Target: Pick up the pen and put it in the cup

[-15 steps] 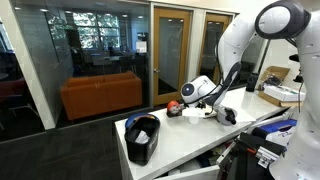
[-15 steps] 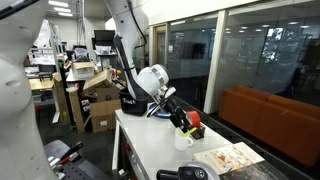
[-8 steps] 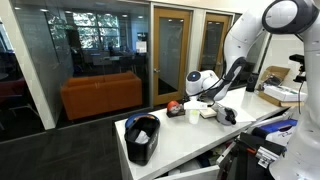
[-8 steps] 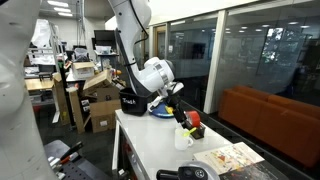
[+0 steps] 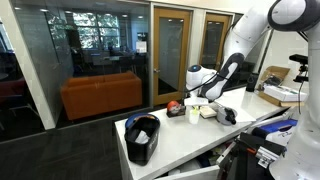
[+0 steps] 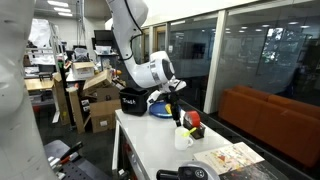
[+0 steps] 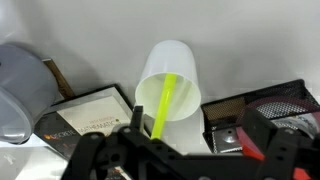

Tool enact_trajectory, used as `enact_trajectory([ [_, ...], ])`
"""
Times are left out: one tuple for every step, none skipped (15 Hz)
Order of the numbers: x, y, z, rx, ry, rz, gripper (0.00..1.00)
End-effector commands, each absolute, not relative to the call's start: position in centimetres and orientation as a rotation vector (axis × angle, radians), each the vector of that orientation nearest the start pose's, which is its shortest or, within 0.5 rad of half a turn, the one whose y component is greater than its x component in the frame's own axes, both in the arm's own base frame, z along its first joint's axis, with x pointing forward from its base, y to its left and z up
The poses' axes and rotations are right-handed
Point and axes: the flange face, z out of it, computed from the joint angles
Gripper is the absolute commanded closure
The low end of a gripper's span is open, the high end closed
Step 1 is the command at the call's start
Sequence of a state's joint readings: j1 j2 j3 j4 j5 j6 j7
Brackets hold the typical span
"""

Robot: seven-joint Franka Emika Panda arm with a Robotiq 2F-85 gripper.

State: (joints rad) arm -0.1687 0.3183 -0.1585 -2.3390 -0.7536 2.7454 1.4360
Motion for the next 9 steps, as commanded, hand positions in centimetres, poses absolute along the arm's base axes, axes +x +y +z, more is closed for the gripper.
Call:
enact_trajectory([
  [49.3, -13.9, 21.9, -2.899, 1.637, -0.334, 0.00],
  [49.4, -13.9, 22.3, -2.895, 1.610, -0.302, 0.00],
  [49.4, -13.7, 22.7, -2.896, 1.553, -0.267, 0.00],
  [49.4, -13.7, 23.1, -2.897, 1.514, -0.239, 0.00],
  [49.5, -13.5, 23.5, -2.898, 1.462, -0.211, 0.00],
  [49.5, -13.5, 23.9, -2.908, 1.402, -0.187, 0.00],
  [49.5, -13.2, 24.2, -2.921, 1.327, -0.159, 0.00],
  [49.5, -12.7, 24.5, -2.942, 1.238, -0.131, 0.00],
  [49.6, -12.6, 24.8, -2.963, 1.156, -0.101, 0.00],
])
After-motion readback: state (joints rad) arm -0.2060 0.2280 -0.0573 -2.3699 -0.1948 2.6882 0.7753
